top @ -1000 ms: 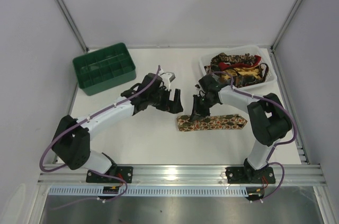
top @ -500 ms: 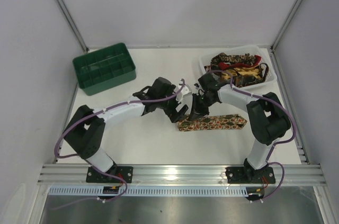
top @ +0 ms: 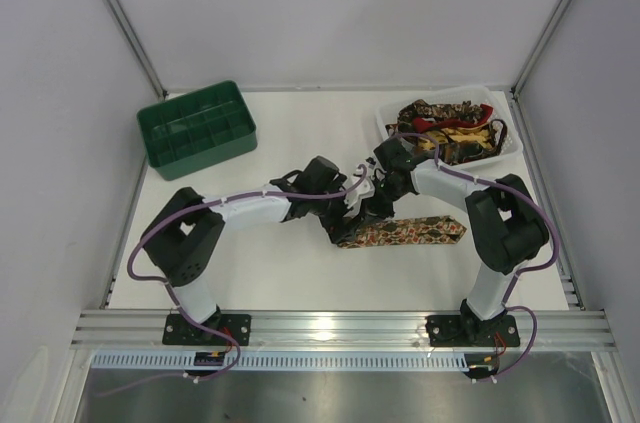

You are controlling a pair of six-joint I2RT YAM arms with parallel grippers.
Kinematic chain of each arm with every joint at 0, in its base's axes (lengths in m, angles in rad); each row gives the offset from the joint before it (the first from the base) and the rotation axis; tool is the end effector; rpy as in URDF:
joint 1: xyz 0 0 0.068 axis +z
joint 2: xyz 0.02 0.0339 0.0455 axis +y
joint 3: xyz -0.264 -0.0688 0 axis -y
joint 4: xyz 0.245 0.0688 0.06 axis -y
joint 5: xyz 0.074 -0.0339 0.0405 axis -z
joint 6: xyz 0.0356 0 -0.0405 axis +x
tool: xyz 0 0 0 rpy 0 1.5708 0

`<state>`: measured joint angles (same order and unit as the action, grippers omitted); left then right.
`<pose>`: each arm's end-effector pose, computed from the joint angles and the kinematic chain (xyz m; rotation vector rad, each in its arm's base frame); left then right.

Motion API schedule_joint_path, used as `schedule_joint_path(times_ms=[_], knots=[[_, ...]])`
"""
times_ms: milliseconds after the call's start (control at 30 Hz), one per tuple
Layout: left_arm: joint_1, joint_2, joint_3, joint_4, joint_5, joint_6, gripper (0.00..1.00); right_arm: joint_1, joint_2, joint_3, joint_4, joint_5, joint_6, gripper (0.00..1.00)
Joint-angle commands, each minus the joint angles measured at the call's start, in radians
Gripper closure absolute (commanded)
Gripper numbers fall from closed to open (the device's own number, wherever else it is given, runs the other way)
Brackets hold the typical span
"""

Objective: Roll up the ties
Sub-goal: Roll the tie

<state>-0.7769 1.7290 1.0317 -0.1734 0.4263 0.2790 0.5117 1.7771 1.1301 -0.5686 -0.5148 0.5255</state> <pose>0.2439 -0.2604 0.1815 1.4111 2.0327 -0.7393 0.2898 0.1829 0.1737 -0.1188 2.9460 0.9354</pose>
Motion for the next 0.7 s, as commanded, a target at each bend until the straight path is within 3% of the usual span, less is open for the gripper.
schedule_joint_path(times_ms=[0, 300, 533, 567, 667], knots=[[-0.025, 0.018, 0.024, 0.061, 0.011, 0.049, 0.0, -0.004, 0.002, 0.019, 0.012, -0.028, 0.016, 1.0], [-0.05, 0.029, -0.024, 0.068, 0.034, 0.055, 0.12, -0.007, -0.016, 0.008, 0.021, -0.037, 0.036, 1.0], [-0.056, 0.018, -0.03, 0.069, -0.015, 0.051, 0.36, -0.007, -0.01, 0.01, 0.026, -0.042, 0.045, 1.0], [-0.058, 0.015, -0.035, 0.072, -0.018, 0.049, 0.44, -0.007, -0.01, 0.008, 0.03, -0.044, 0.048, 1.0], [-0.058, -0.003, -0.048, 0.084, -0.012, 0.042, 0.49, -0.009, -0.021, 0.002, 0.035, -0.054, 0.059, 1.0]])
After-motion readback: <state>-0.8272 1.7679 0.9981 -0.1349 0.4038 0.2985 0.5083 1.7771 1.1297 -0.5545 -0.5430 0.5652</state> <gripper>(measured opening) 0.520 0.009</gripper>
